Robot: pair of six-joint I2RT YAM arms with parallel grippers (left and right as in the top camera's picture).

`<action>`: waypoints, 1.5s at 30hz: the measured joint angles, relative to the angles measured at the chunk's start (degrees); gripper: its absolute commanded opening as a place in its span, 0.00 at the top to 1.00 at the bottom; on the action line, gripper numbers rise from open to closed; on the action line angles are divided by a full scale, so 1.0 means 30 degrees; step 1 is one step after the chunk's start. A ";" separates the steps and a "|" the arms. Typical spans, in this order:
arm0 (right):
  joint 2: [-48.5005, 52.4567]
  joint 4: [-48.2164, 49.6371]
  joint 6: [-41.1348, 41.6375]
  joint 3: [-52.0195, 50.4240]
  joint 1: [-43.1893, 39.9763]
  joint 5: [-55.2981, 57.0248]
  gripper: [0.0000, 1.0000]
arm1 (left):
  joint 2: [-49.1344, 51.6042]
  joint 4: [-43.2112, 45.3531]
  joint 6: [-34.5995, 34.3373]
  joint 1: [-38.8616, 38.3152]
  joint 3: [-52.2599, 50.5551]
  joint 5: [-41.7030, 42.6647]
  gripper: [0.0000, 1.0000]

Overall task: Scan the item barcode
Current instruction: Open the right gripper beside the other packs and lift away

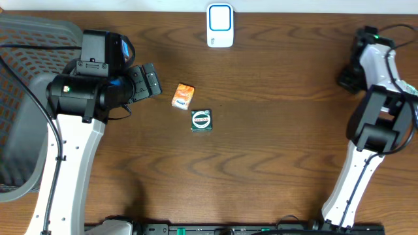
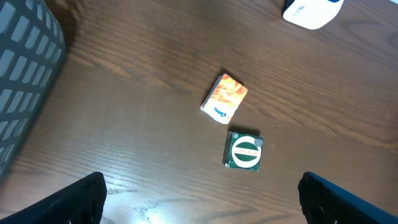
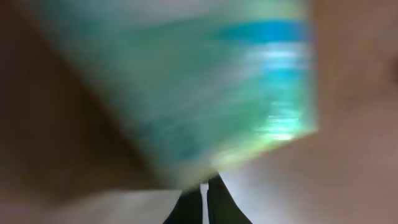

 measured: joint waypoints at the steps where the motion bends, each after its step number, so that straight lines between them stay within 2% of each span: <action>1: -0.0051 0.0189 -0.0197 0.0000 0.0189 -0.0590 0.98 | 0.0000 0.0000 0.0000 0.0000 0.0000 0.0000 0.02; 7: -0.0138 0.2025 -0.0692 0.0000 0.0838 -0.2856 0.99 | 0.0000 0.0000 0.0000 0.0000 0.0000 0.0000 0.02; 15: -0.0138 0.4561 -0.0605 0.0000 0.0743 -0.3242 0.99 | 0.0000 0.0000 0.0000 0.0000 0.0000 0.0000 0.02; 26: -0.0146 0.4590 -0.0685 -0.0109 0.0211 -0.0663 0.99 | 0.0000 0.0000 0.0000 0.0000 0.0000 0.0000 0.02; 33: -0.0277 0.4983 -0.0787 -0.1005 -0.1399 0.0109 0.99 | 0.0000 0.0000 0.0000 0.0000 0.0000 0.0000 0.02; 45: -0.0321 0.2849 -0.1661 -0.1071 -0.4357 0.1508 0.99 | 0.0000 0.0000 0.0000 0.0000 0.0000 0.0000 0.02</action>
